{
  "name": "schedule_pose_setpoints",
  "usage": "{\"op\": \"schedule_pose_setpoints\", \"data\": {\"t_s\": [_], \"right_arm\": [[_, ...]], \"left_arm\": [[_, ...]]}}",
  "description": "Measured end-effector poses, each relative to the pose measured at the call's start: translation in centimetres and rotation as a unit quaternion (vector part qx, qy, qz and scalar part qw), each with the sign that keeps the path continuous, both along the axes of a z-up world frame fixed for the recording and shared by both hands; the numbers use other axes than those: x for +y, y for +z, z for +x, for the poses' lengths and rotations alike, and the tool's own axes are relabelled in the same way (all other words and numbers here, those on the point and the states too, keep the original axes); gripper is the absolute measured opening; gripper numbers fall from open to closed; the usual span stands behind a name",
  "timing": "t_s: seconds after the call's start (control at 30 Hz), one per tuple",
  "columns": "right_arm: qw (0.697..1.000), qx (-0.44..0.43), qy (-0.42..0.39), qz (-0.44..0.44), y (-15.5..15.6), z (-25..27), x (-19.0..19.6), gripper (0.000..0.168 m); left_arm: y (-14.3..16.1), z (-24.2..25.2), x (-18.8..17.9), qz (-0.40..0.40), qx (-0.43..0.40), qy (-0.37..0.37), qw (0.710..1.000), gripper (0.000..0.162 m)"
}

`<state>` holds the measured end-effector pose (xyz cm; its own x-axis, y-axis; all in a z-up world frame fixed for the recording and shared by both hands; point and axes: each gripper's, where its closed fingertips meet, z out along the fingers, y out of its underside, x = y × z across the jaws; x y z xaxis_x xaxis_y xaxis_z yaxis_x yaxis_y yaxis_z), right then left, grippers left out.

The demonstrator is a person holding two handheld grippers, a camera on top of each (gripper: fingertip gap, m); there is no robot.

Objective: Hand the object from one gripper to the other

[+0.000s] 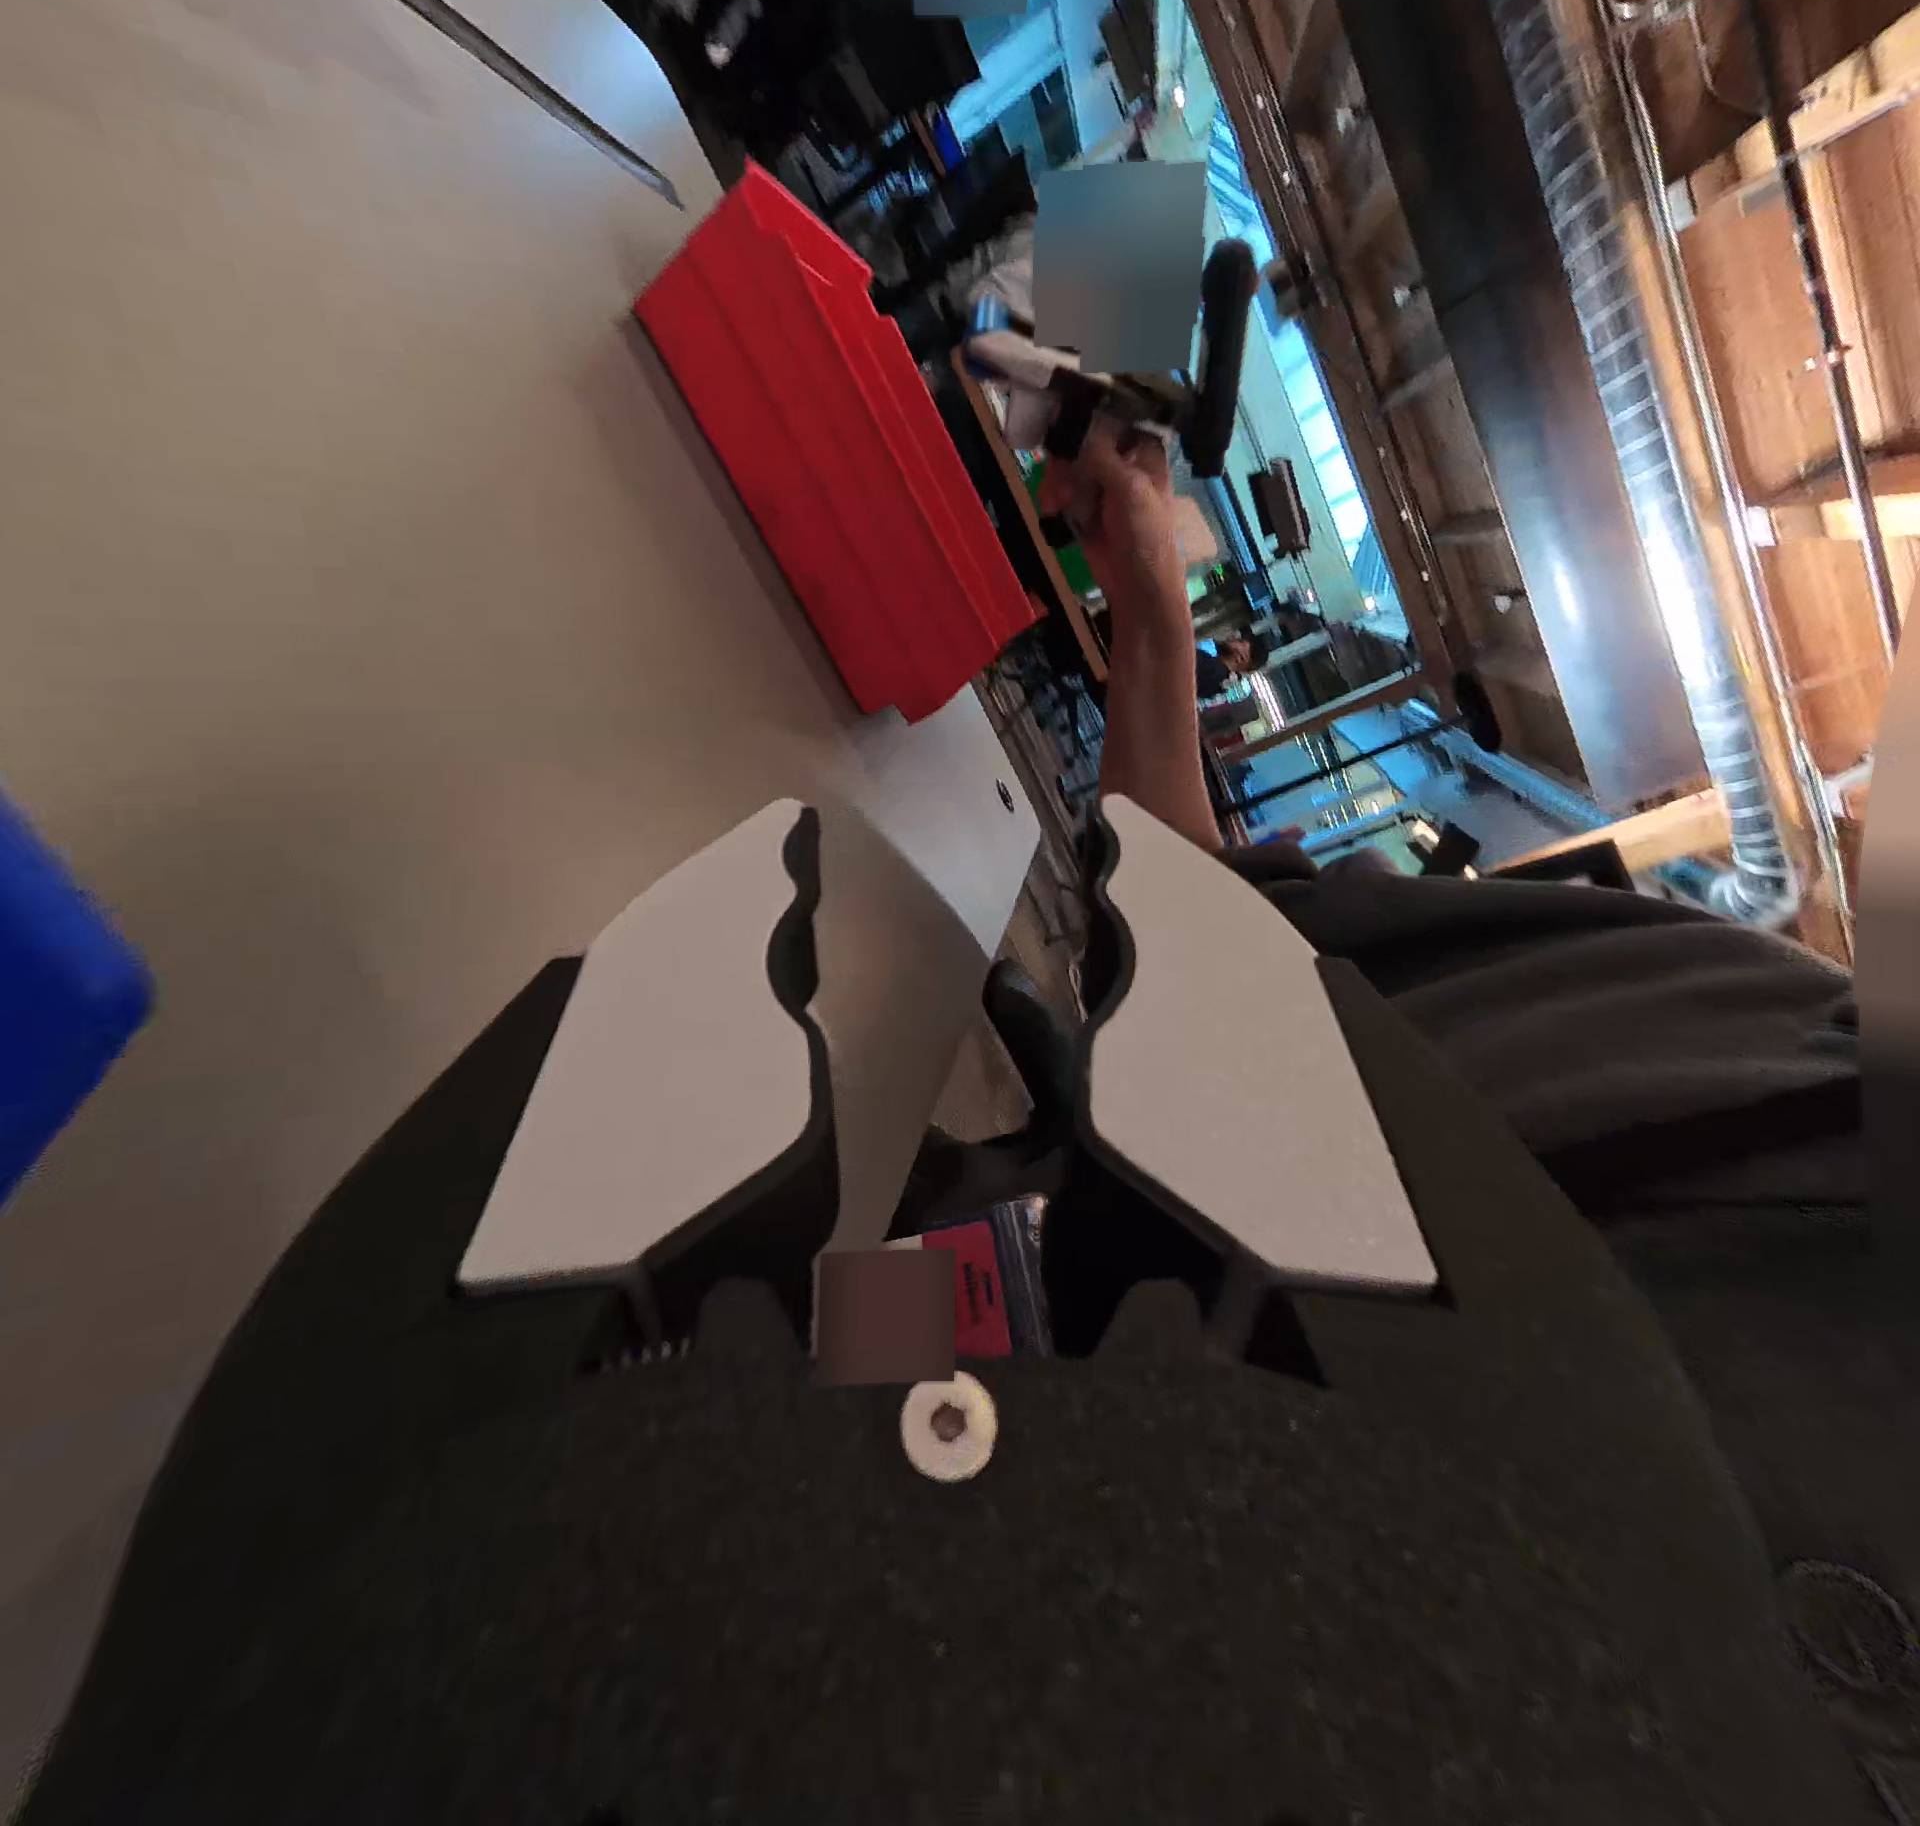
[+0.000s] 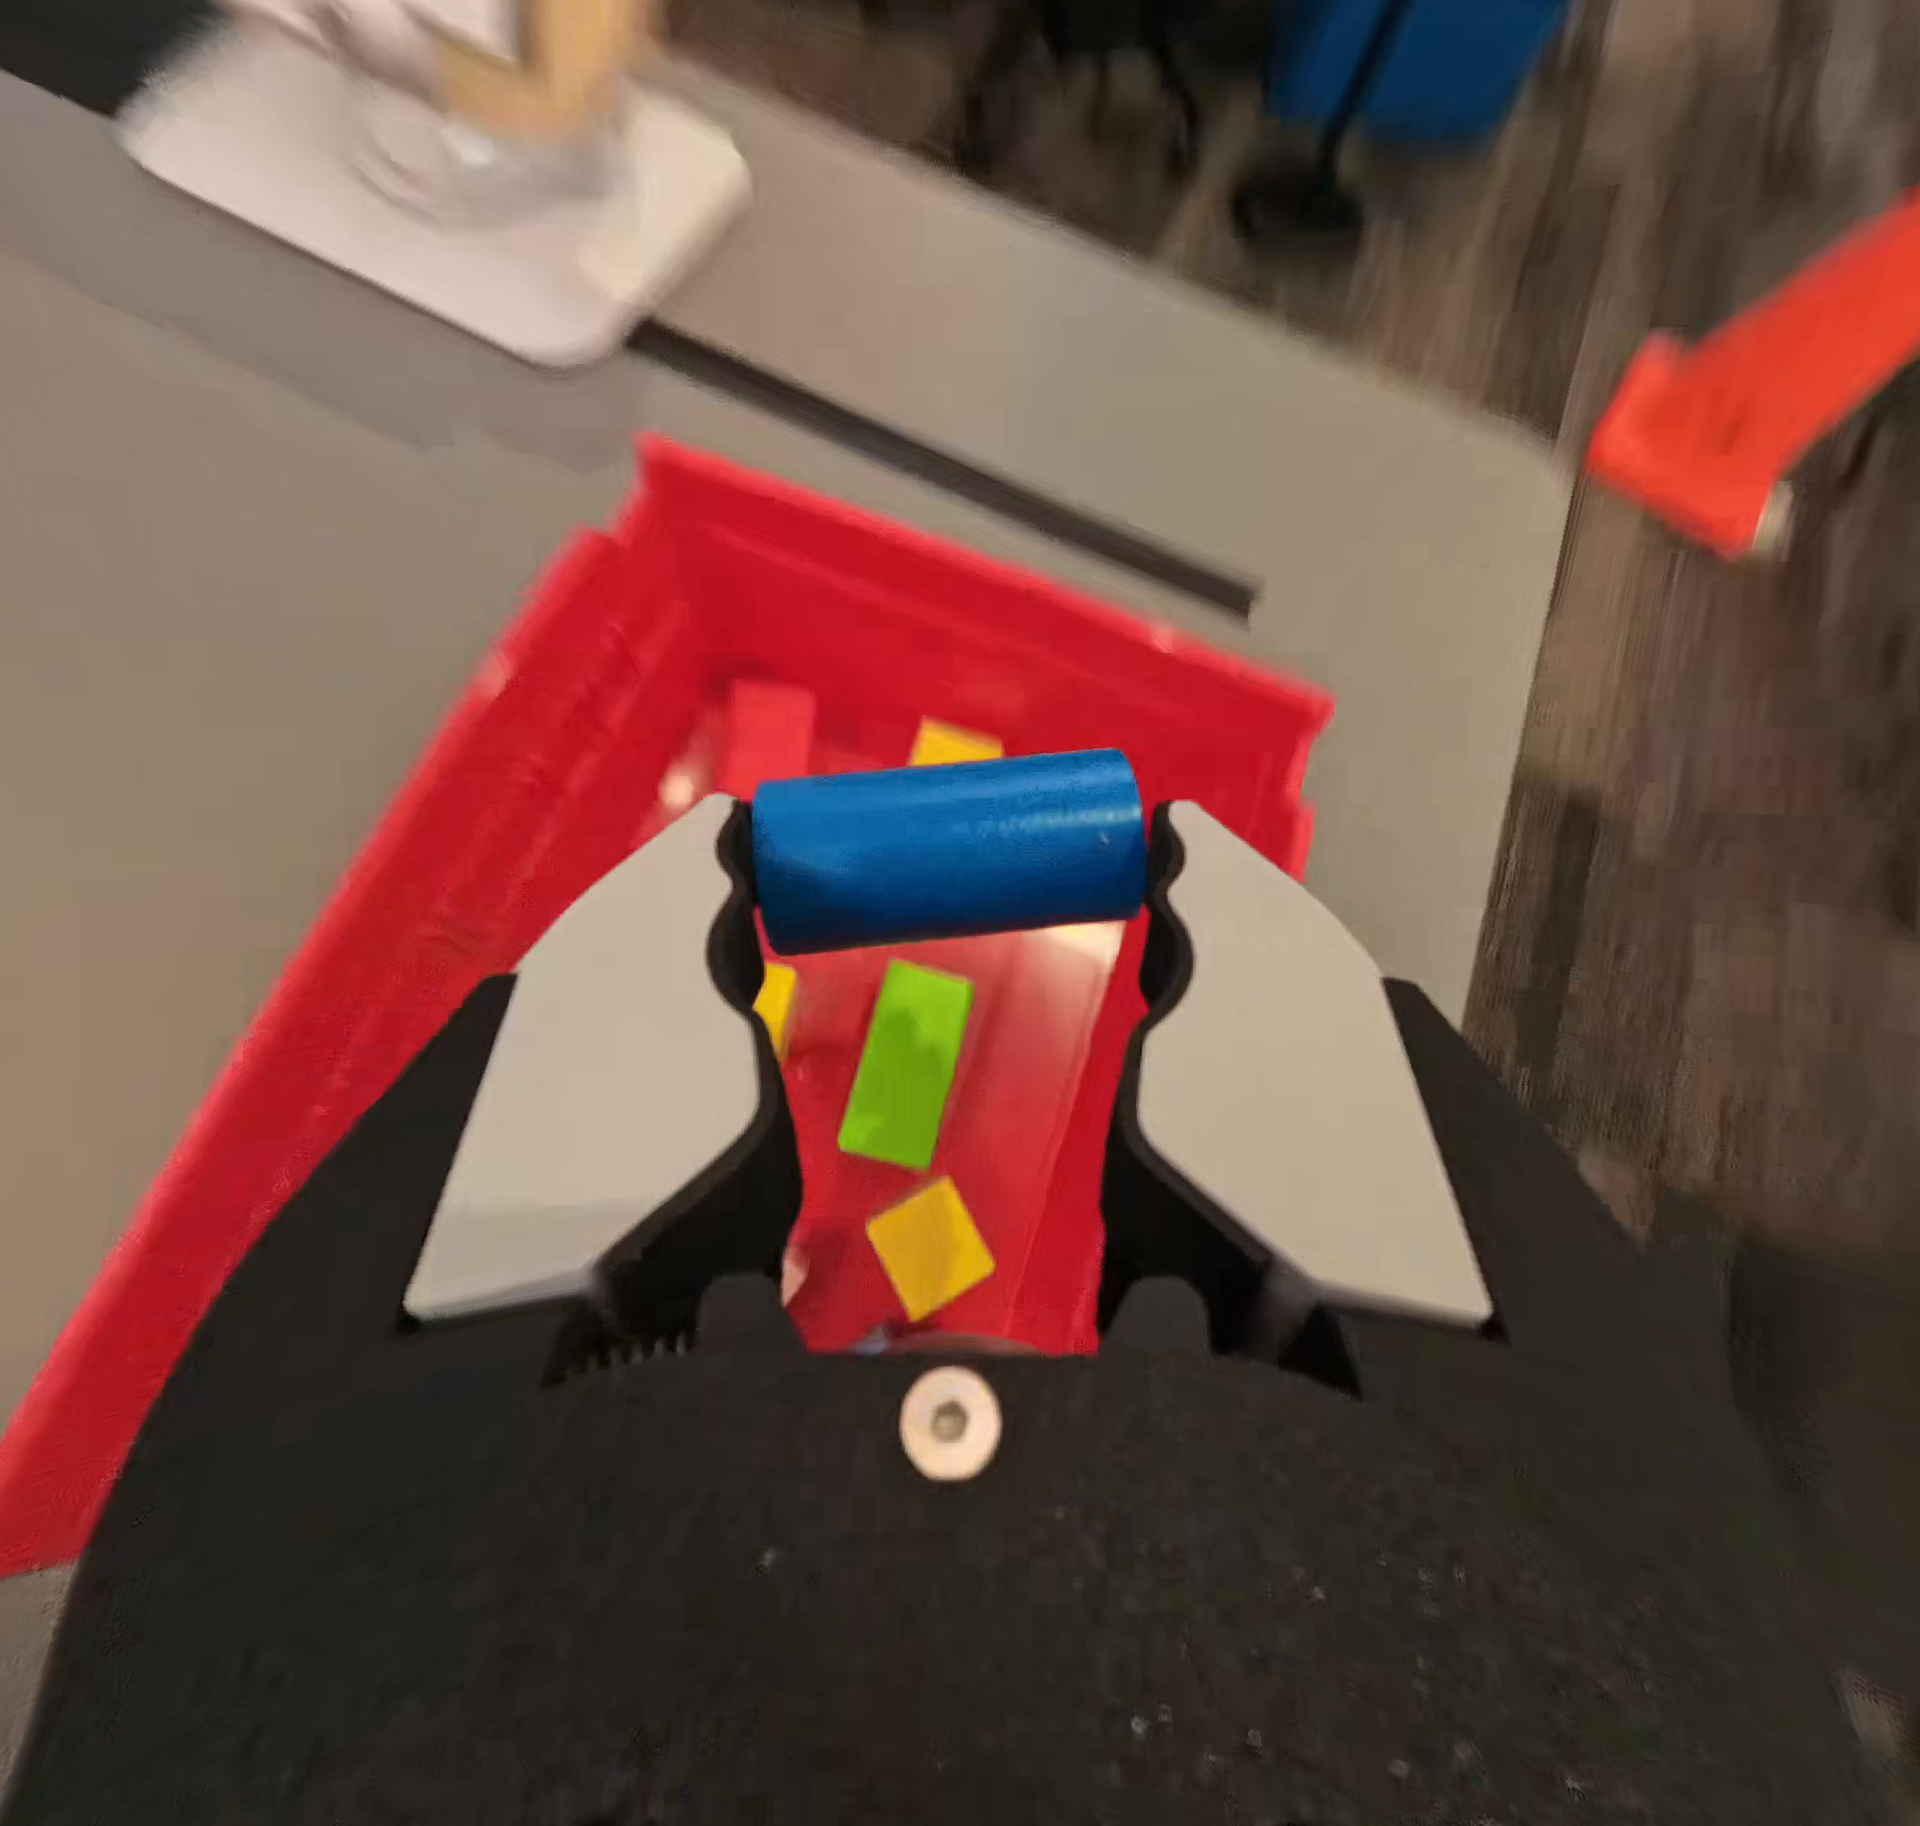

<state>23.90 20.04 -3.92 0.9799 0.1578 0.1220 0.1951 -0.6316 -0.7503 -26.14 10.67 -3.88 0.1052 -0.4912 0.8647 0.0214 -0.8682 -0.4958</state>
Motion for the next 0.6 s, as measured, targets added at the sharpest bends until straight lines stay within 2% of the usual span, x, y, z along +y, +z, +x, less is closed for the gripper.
{"op": "schedule_pose_setpoints", "data": {"t_s": [0.1,0.23,0.4,0.6], "right_arm": [[0.989,0.041,-0.077,-0.122,-6.2,0.8,0.1,0.071],[0.973,0.015,-0.118,-0.200,-10.5,1.1,0.3,0.071],[0.955,0.007,-0.124,-0.270,-12.3,0.8,0.2,0.071],[0.936,-0.018,-0.131,-0.325,-13.3,1.3,0.9,0.071]], "left_arm": [[-0.3,-1.3,0.1,-0.009,-0.018,0.032,0.999,0.046],[-0.1,-1.7,-0.6,-0.022,-0.041,0.034,0.998,0.045],[-0.1,-2.0,-1.3,0.006,-0.010,0.026,1.000,0.045],[-0.2,-2.3,-1.5,0.000,-0.025,0.028,0.999,0.044]]}}
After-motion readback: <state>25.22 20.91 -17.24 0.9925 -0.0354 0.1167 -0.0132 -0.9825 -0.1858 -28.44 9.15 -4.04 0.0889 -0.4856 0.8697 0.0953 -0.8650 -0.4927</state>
